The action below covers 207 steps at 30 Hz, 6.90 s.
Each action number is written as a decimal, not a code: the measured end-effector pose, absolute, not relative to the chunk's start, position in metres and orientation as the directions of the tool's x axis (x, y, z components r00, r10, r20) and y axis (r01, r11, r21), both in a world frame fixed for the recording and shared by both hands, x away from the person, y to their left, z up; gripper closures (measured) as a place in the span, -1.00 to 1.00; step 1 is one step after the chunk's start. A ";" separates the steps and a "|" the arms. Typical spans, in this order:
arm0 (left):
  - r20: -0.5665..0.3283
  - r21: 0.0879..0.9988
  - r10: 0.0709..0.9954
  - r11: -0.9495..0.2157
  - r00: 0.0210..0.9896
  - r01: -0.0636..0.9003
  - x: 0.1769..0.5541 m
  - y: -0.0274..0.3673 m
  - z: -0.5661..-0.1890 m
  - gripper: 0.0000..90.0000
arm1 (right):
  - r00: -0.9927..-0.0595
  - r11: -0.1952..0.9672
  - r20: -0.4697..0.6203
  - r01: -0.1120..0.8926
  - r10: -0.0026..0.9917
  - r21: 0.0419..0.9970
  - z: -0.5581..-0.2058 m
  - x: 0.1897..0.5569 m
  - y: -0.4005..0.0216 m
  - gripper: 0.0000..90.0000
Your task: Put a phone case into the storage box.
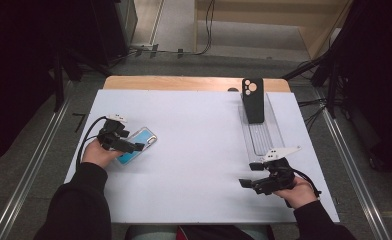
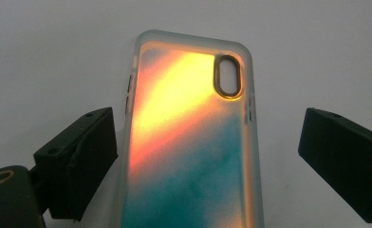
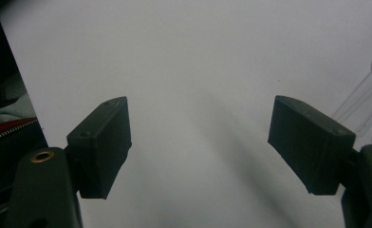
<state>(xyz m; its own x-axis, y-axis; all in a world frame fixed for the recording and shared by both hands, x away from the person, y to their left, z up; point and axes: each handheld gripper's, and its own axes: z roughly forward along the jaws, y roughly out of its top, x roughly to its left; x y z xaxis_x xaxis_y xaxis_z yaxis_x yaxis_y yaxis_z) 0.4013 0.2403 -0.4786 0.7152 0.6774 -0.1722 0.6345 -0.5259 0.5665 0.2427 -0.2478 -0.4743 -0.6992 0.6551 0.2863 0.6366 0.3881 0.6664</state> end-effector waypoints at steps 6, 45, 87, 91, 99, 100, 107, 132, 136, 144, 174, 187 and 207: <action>-0.128 0.544 0.678 -0.563 0.724 0.623 0.400 0.234 -0.484 -0.89 | -0.699 0.389 0.285 0.637 0.657 0.666 -0.474 0.243 -0.248 -0.54; -0.096 0.662 0.747 -0.446 0.658 0.603 0.385 0.236 -0.475 -0.63 | -0.715 0.387 0.261 0.604 0.649 0.696 -0.472 0.241 -0.247 -0.54; -0.266 0.629 0.638 -0.453 0.722 0.632 0.319 0.162 -0.426 -0.63 | -0.712 0.385 0.277 0.617 0.646 0.687 -0.472 0.242 -0.246 -0.55; -0.267 0.637 0.641 -0.444 0.720 0.631 0.312 0.155 -0.427 -0.63 | -0.714 0.391 0.273 0.615 0.645 0.685 -0.472 0.241 -0.245 -0.55; -0.272 0.648 0.655 -0.417 0.705 0.638 0.299 0.141 -0.432 -0.63 | -0.696 0.372 0.288 0.632 0.658 0.680 -0.470 0.243 -0.244 -0.57; -0.277 0.651 0.658 -0.407 0.700 0.640 0.298 0.140 -0.433 -0.63 | -0.693 0.366 0.285 0.631 0.662 0.684 -0.469 0.243 -0.243 -0.58; -0.267 0.693 0.691 -0.347 0.672 0.632 0.292 0.133 -0.435 -0.63 | -0.680 0.360 0.280 0.639 0.677 0.680 -0.462 0.243 -0.239 -0.58; -0.202 0.824 0.718 -0.243 0.666 0.512 0.270 0.097 -0.460 -0.63 | -0.574 0.260 0.360 0.730 0.735 0.632 -0.445 0.253 -0.211 -0.57; -0.181 0.844 0.735 -0.226 0.654 0.487 0.267 0.095 -0.462 -0.63 | -0.557 0.227 0.383 0.738 0.737 0.636 -0.440 0.255 -0.207 -0.57; -0.182 0.867 0.716 -0.207 0.674 0.454 0.263 0.089 -0.474 -0.63 | -0.554 0.183 0.421 0.734 0.718 0.654 -0.432 0.261 -0.196 -0.57; -0.117 0.934 0.736 -0.146 0.667 0.326 0.249 0.080 -0.471 -0.63 | -0.558 0.089 0.474 0.706 0.682 0.703 -0.422 0.287 -0.150 -0.51; -0.122 0.938 0.740 -0.132 0.662 0.321 0.244 0.078 -0.469 -0.63 | -0.470 -0.030 0.624 0.784 0.624 0.620 -0.424 0.298 -0.154 0.64; -0.206 0.895 0.681 -0.159 0.703 0.416 0.248 0.077 -0.454 -0.63 | -0.447 -0.045 0.664 0.810 0.600 0.585 -0.412 0.297 -0.164 0.72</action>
<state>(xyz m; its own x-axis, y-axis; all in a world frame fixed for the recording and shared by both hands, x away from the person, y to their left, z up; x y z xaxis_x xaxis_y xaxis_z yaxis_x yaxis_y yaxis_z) 0.2475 0.0766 -0.4537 0.7029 0.6809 -0.2057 0.4158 -0.1588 0.8955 0.2968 -0.1644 -0.4116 -0.4465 0.5996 0.6642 0.8096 -0.0454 0.5853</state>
